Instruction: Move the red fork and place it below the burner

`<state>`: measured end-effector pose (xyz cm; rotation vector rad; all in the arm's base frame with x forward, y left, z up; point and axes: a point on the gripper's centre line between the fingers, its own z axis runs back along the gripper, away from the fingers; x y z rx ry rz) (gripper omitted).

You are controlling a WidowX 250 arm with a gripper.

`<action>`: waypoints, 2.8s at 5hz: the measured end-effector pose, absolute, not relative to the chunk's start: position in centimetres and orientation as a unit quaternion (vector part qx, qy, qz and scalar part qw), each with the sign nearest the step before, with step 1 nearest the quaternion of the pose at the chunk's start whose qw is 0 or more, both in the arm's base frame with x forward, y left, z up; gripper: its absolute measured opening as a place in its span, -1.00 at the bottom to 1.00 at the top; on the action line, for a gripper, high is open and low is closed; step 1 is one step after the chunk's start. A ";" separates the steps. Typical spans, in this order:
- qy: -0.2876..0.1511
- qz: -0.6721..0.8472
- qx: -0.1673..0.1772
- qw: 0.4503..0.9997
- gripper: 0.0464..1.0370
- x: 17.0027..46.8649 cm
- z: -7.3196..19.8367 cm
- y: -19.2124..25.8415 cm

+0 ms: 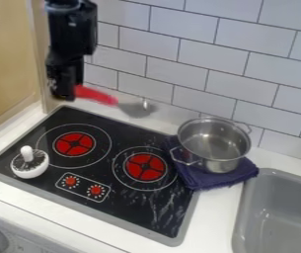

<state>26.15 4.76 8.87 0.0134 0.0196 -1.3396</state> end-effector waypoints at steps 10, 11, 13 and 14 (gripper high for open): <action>0.084 -0.682 -0.037 0.726 -0.18 20.8 0.3 -1.7; 0.081 -0.683 -0.029 0.725 0.44 21.8 0.7 -1.7; 0.071 -0.684 -0.025 0.725 0.95 22.0 1.7 -1.8; 0.067 -0.685 -0.026 0.725 0.93 21.9 2.2 -1.8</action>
